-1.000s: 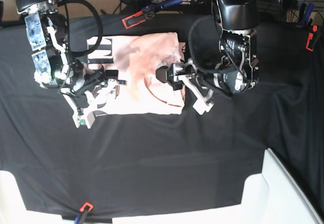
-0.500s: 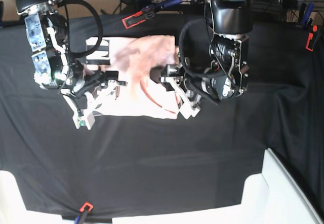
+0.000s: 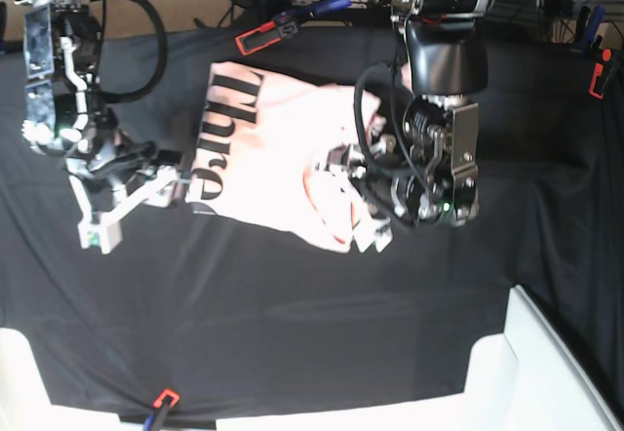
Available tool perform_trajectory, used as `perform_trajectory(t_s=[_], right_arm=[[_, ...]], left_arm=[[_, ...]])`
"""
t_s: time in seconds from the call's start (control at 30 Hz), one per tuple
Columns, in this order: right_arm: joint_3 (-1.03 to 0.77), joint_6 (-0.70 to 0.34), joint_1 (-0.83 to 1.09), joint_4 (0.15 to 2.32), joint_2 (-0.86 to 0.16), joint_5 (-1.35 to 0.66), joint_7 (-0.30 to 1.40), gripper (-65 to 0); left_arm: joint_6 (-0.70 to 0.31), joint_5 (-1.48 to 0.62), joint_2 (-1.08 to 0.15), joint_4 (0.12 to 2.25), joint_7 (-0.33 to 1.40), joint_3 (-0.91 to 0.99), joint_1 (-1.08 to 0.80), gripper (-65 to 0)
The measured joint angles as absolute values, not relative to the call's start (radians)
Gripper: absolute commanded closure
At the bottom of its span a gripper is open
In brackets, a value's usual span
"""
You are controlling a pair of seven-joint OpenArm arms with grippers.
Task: Fold the T-shirt properly
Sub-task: 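Grasp the bundle's edge with the left gripper and lift it, then rotate the folded bundle with the left gripper so the lettering lines up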
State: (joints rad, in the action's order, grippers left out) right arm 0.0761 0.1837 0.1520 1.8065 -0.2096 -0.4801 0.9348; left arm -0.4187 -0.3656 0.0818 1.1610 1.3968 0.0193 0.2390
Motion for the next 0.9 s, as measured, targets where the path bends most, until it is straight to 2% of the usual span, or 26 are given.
perform_trajectory(t_s=[0.13, 0.27, 0.53, 0.7, 0.9], right_arm=[[0.039, 0.184, 0.157, 1.836, -0.212, -0.483, 0.921, -37.1], [0.048, 0.183, 0.173, 1.837, -0.236, -0.49, 0.926, -37.1], [0.041, 0.183, 0.169, 1.837, -0.243, -0.483, 0.917, -37.1], [0.041, 0.183, 0.166, 1.837, -0.243, -0.483, 0.917, -37.1], [0.041, 0.183, 0.141, 1.837, -0.243, -0.483, 0.916, -37.1]], left_arm=[[-0.418, -0.325, 0.062, 1.05, 1.39, -0.125, 0.332, 0.0], [-0.419, -0.332, 0.061, 0.939, 1.306, -0.243, 0.394, 0.0], [-0.419, -0.337, 0.055, 0.71, 1.217, -0.37, 0.574, 0.0], [-0.422, -0.333, 0.017, 0.667, 1.203, -0.5, 0.648, 0.0], [-0.422, -0.163, 0.014, 0.639, 1.149, -0.637, 0.672, 0.0]])
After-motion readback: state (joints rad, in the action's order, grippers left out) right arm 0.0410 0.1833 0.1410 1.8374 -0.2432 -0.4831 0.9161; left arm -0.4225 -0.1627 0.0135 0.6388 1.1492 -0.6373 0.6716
